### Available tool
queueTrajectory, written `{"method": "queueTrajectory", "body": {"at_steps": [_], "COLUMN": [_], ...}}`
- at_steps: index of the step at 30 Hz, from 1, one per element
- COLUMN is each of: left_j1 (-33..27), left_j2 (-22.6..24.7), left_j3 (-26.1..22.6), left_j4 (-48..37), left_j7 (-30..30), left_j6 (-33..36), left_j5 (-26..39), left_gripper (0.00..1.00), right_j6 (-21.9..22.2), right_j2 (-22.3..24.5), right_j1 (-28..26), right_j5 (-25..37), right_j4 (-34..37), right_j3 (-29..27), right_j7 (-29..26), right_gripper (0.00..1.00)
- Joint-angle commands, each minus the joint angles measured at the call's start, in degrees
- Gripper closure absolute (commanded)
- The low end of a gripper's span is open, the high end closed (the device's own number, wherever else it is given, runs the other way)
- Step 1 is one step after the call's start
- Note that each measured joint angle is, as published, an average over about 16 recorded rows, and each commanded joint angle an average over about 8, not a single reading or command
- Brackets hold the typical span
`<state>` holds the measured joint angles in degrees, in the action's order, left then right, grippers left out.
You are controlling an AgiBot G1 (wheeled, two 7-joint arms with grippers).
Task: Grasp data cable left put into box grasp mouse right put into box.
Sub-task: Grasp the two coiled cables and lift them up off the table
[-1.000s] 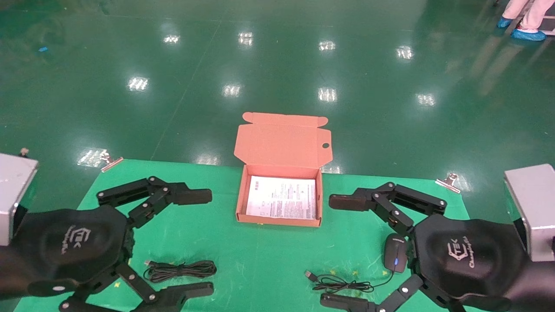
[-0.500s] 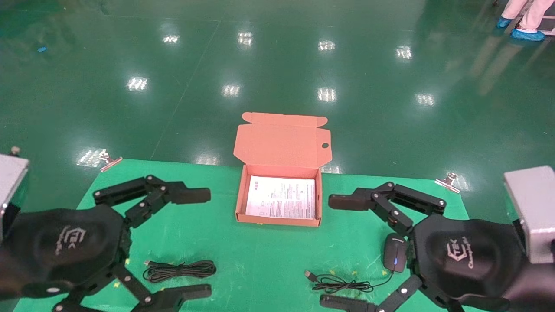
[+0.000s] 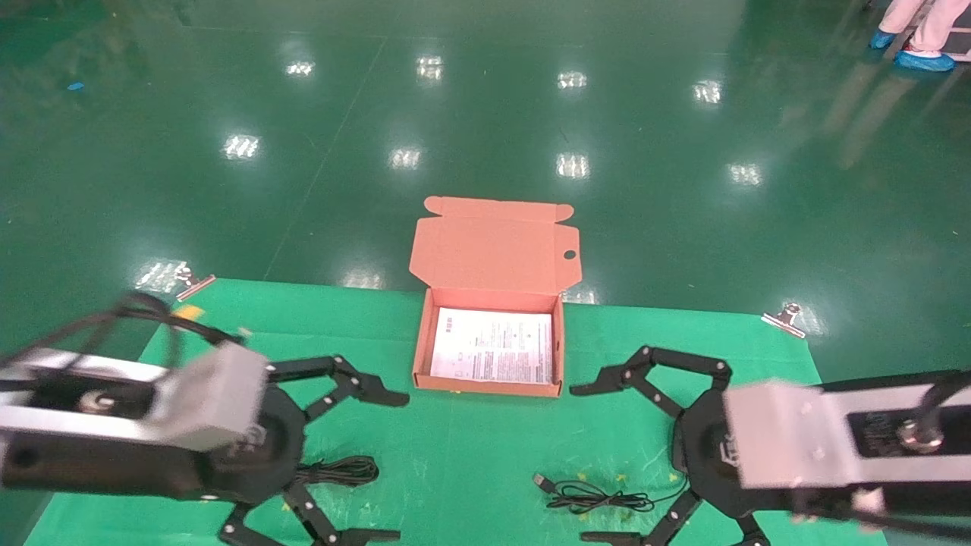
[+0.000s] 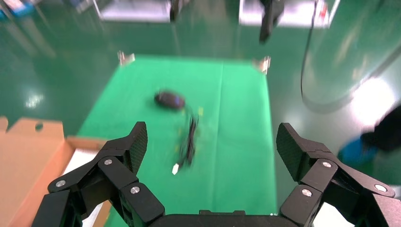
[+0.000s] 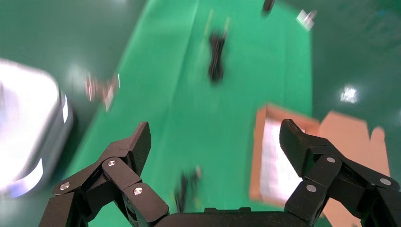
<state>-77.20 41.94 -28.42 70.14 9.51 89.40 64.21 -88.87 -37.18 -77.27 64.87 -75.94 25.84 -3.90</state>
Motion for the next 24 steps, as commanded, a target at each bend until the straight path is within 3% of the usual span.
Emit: {"method": "queueTrajectory", "body": {"at_steps": [1,7,12,17,24], "left_j1": [-2.80,-9.00,-11.97,-12.66,-10.84], "left_j2": [1.11,5.35,9.02,12.11,14.95], "left_j3": [-2.28,-10.09,-15.65,-19.88,-24.29], "left_j4": [-0.38,-2.65,-4.63,-5.22,-5.02], "left_j7": [-0.27,-2.24,-3.75,-4.63,-4.49], "left_j6": [0.70,0.57,-0.43,-3.16,-8.95], "left_j5": [4.05,15.31,24.19,33.22,44.88], "left_gripper": [0.00,0.00,0.00,0.00,0.00], "right_j6": [-1.04,-1.32,-0.39,1.79,6.76], "right_j2": [-0.62,-3.60,-6.78,-9.49,-11.84], "right_j1": [-2.94,-11.27,-15.15,-15.45,-12.34], "right_j5": [4.15,17.27,27.38,35.24,42.57], "right_j4": [-0.49,-1.10,-1.11,-0.92,-0.19], "right_j3": [1.85,12.96,21.48,26.50,29.39], "right_j7": [1.14,7.40,10.79,11.35,9.46], "right_gripper": [0.00,0.00,0.00,0.00,0.00]}}
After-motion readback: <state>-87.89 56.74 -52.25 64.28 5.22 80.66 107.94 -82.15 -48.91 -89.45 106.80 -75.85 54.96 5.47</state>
